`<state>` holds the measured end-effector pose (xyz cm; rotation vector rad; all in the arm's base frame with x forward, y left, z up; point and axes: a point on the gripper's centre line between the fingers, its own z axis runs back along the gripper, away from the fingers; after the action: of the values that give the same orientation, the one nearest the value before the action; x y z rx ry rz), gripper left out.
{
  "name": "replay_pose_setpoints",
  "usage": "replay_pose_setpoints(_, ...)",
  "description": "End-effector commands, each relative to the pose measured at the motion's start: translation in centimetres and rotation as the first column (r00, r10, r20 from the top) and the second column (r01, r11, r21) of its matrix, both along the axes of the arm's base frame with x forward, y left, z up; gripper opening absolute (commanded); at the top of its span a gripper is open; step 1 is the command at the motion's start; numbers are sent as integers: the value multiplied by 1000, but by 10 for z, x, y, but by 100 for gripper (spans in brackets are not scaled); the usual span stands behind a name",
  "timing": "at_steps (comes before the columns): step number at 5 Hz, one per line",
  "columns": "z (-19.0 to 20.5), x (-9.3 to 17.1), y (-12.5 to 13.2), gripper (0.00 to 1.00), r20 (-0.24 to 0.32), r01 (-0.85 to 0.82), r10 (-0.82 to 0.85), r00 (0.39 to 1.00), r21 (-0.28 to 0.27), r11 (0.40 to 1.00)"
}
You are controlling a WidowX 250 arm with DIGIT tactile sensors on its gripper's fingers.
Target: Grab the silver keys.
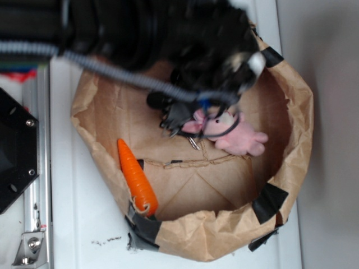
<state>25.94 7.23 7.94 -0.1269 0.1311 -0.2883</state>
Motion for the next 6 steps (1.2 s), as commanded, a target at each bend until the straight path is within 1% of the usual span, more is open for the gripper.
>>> replay_pose_setpoints(1, 84, -19, 9, 0, 167, 69, -57, 984, -65, 996)
replay_pose_setpoints(2, 64, -31, -8, 0, 177, 124, -126, 976, 22, 992)
replay_pose_setpoints(3, 55, -27, -16, 0, 139, 120, -128, 982, 66, 991)
replay_pose_setpoints(4, 57, -29, -29, 0, 178, 174, -184, 967, 72, 982)
replay_pose_setpoints(5, 51, -18, -40, 0, 159, 153, -166, 973, 97, 984)
replay_pose_setpoints(6, 54, -13, -45, 0, 178, 146, -153, 972, 49, 988)
